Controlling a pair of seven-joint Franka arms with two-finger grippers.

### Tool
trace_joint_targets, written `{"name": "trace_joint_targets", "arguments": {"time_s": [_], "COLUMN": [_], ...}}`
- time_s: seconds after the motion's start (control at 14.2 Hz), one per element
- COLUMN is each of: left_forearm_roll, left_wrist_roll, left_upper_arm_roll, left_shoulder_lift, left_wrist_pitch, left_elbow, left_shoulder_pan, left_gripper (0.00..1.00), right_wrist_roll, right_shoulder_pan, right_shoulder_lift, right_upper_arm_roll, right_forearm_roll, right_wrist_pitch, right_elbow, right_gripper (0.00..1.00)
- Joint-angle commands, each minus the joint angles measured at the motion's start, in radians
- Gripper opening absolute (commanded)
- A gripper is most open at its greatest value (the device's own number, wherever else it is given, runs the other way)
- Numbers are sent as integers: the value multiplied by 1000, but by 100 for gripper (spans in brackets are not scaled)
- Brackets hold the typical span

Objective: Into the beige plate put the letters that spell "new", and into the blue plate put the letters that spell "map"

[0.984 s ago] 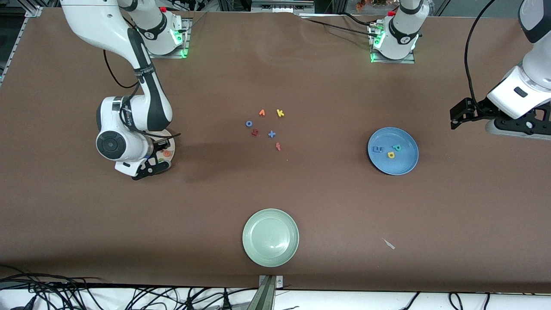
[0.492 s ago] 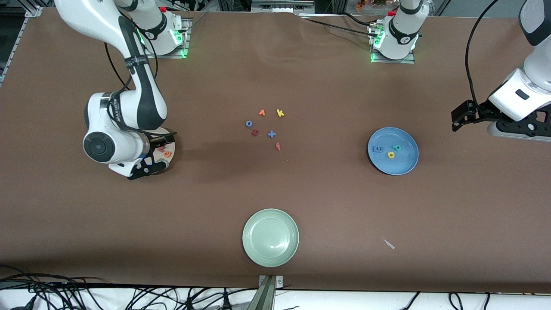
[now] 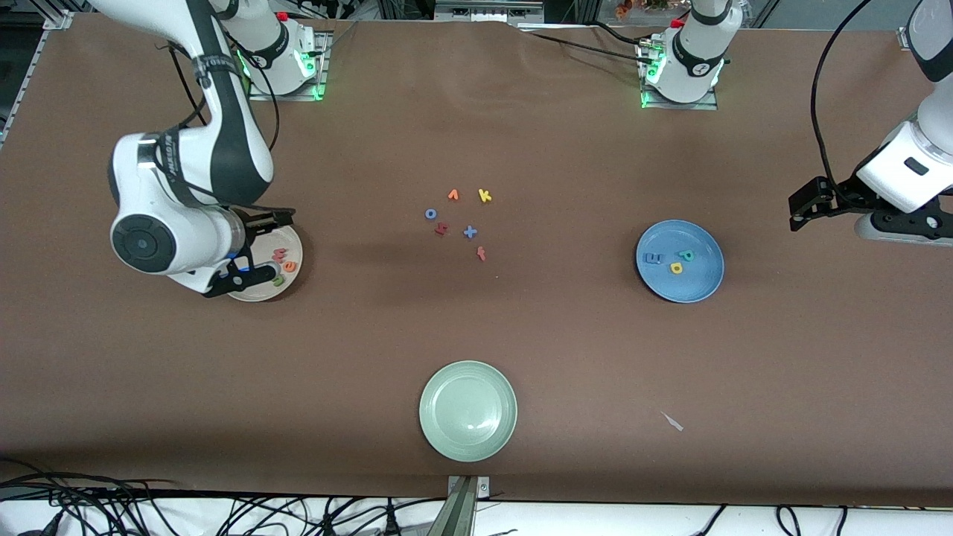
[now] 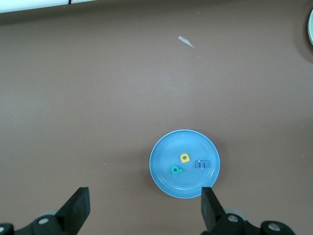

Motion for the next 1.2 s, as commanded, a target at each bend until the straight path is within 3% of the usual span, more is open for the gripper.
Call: {"name": "trace_joint_targets", "arguments": {"time_s": [0.0, 0.14, 0.35, 0.42, 0.63, 0.84, 1.12], "left_forearm_roll": [1, 1, 1, 4, 2, -1, -24], "left_wrist_roll": [3, 5, 2, -1, -1, 8, 8], "left_upper_arm_roll": [-2, 0, 1, 3, 3, -6, -11], "left_shoulder_lift": [19, 22, 29, 35, 35, 41, 39], "left_wrist_pitch": [-18, -22, -22, -22, -31, -51, -87], "left_elbow": [39, 48, 57, 59, 61, 77, 87], "left_shoulder_pan": [0, 1, -23, -35, -38, 7, 24], "left_gripper": [100, 100, 100, 100, 100, 100, 100], "right_wrist_roll": [22, 44, 94, 98, 91, 89, 88], "right_shoulder_pan": [-3, -38, -254, -291, -387, -449, -497], "right_shoulder_lift": [-82, -136, -239, -268, -363, -426, -432], "right_upper_arm_roll": [32, 90, 348, 390, 451, 454, 448], "right_forearm_roll": [-38, -74, -146, -163, -176, -180, -176], "right_wrist_pitch": [-46, -46, -80, -86, -89, -89, -78], "right_elbow": [-10, -27, -44, -44, -44, -32, -18], "right_gripper": [100, 100, 100, 100, 100, 100, 100]}}
